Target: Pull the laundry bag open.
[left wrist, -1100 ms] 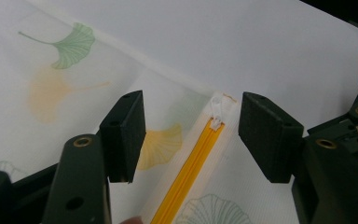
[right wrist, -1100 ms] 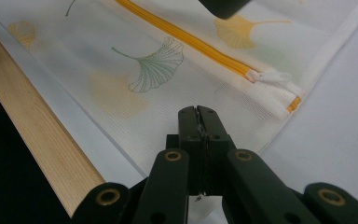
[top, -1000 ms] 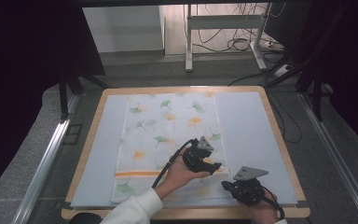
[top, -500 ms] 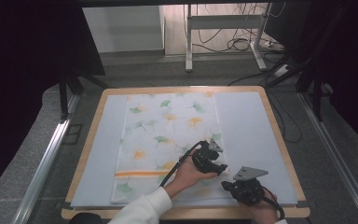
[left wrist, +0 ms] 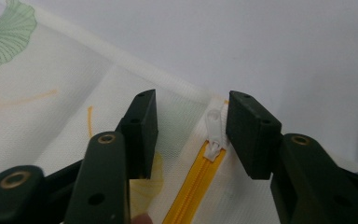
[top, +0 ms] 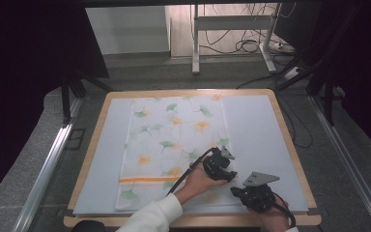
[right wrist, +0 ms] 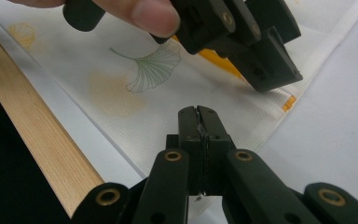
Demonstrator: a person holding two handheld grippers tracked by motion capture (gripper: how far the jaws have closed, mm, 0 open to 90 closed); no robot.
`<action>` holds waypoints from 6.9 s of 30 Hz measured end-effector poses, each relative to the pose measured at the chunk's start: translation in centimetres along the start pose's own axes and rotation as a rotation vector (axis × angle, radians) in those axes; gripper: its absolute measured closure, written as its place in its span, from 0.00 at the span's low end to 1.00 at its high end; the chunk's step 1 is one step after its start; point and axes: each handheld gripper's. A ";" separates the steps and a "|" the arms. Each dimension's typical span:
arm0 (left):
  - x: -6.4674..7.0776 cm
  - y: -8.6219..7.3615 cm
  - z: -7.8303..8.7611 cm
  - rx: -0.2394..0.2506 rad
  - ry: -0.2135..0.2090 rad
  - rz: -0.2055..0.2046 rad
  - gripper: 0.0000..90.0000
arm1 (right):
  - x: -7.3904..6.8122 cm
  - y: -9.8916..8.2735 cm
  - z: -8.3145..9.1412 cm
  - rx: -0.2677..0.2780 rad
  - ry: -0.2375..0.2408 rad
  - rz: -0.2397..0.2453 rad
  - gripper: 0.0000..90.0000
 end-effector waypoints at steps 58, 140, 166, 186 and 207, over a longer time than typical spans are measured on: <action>1.3 -0.1 -0.7 -0.006 0.017 -0.027 1.00 | 0.3 0.3 -1.0 -0.045 -0.038 -0.010 0.97; 2.2 -1.2 0.0 -0.055 0.144 -0.204 1.00 | 4.2 0.7 -2.9 -0.067 -0.023 -0.349 0.99; 1.4 -2.7 1.7 -0.047 0.119 -0.166 1.00 | 4.3 0.6 -2.9 -0.059 -0.013 -0.333 0.99; 0.5 -3.8 3.1 -0.053 0.138 -0.130 1.00 | 4.4 0.6 -2.9 -0.060 -0.009 -0.331 0.99; -0.9 -6.3 5.4 -0.018 0.135 -0.069 1.00 | 4.3 0.5 -2.9 -0.056 -0.012 -0.320 0.99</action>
Point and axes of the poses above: each handheld gripper's, and its own axes: z roughly backward along the jaws, y roughly out of its top, x roughly to its right, and after that the axes turned 9 degrees about -y, right-handed
